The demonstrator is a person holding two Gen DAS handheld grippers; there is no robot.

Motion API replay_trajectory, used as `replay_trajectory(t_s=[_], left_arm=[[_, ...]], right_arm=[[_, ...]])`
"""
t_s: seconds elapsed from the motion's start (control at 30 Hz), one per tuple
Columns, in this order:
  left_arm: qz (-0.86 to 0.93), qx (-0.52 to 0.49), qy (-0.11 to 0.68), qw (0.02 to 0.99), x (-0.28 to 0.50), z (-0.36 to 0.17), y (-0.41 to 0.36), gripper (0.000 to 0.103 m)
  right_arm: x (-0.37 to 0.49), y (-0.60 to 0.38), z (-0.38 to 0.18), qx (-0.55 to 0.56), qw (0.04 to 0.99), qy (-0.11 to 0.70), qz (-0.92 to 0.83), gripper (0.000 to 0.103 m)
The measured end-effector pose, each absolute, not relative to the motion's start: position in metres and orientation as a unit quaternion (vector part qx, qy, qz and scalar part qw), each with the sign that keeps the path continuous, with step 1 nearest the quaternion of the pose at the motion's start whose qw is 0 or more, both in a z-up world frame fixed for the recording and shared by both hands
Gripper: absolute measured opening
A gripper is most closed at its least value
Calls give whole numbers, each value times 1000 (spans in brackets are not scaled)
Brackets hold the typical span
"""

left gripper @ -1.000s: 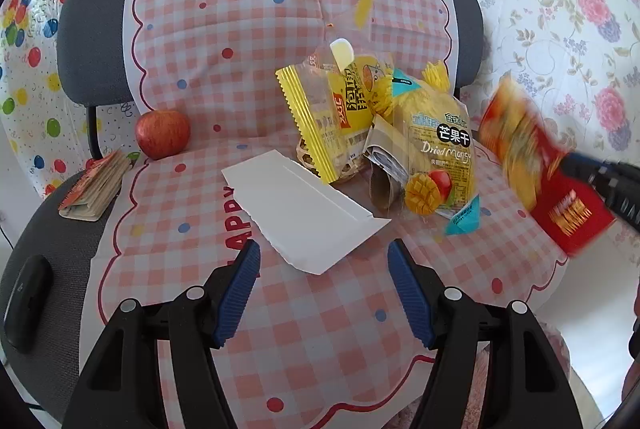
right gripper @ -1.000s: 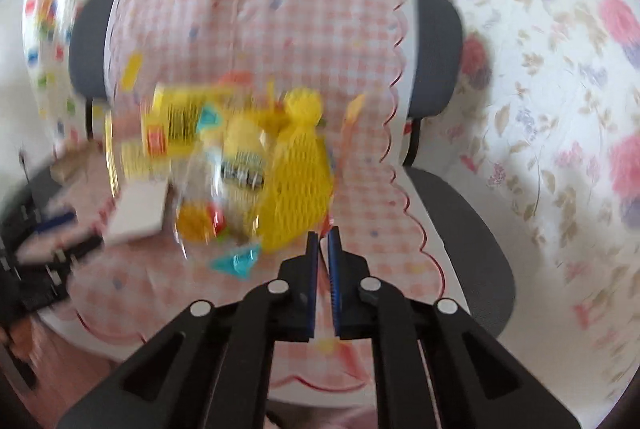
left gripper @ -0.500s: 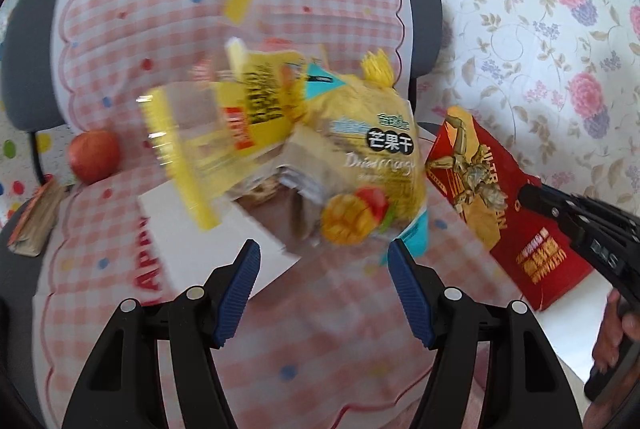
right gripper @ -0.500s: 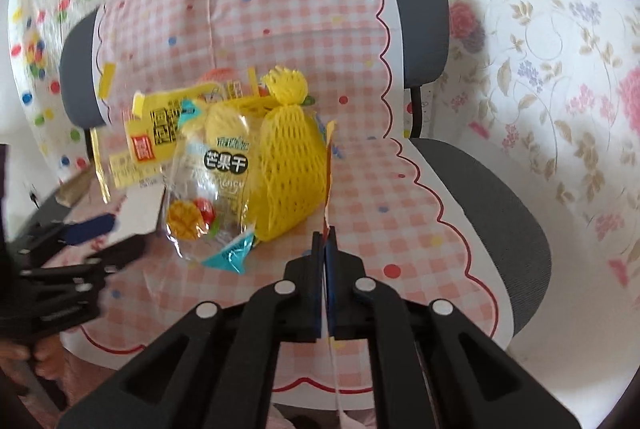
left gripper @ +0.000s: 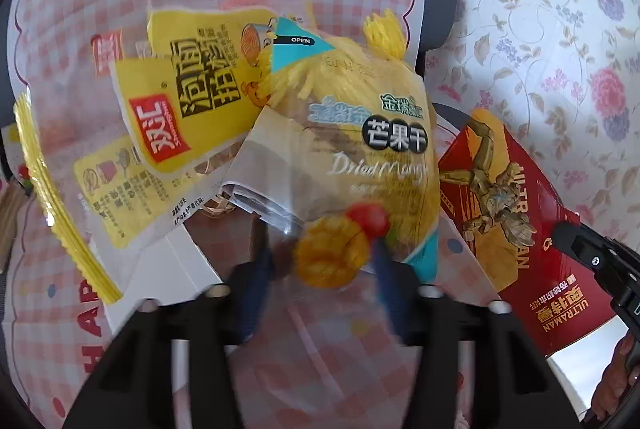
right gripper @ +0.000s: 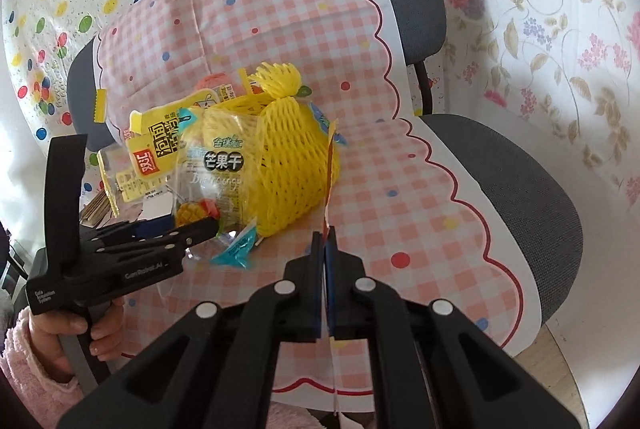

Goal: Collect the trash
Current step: 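Grasp a clear plastic wrapper with the left tool while the right tool holds the red box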

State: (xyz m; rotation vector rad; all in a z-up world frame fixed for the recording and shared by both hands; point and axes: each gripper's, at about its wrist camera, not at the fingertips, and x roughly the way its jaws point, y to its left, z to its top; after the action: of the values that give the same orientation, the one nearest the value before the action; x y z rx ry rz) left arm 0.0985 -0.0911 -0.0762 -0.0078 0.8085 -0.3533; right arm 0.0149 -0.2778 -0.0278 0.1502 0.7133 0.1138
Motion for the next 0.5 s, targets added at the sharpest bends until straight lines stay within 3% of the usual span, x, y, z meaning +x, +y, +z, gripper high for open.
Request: replay_trajectory(t_s=[0.23, 0.5], left_arm=[[-197, -3, 354, 914, 62, -56, -89, 16], [-237, -43, 271, 932, 16, -5, -58, 10]], right_arm=[[7, -278, -28, 74, 936, 341, 51, 2], [-5, -279, -10, 61, 950, 304, 24, 2]])
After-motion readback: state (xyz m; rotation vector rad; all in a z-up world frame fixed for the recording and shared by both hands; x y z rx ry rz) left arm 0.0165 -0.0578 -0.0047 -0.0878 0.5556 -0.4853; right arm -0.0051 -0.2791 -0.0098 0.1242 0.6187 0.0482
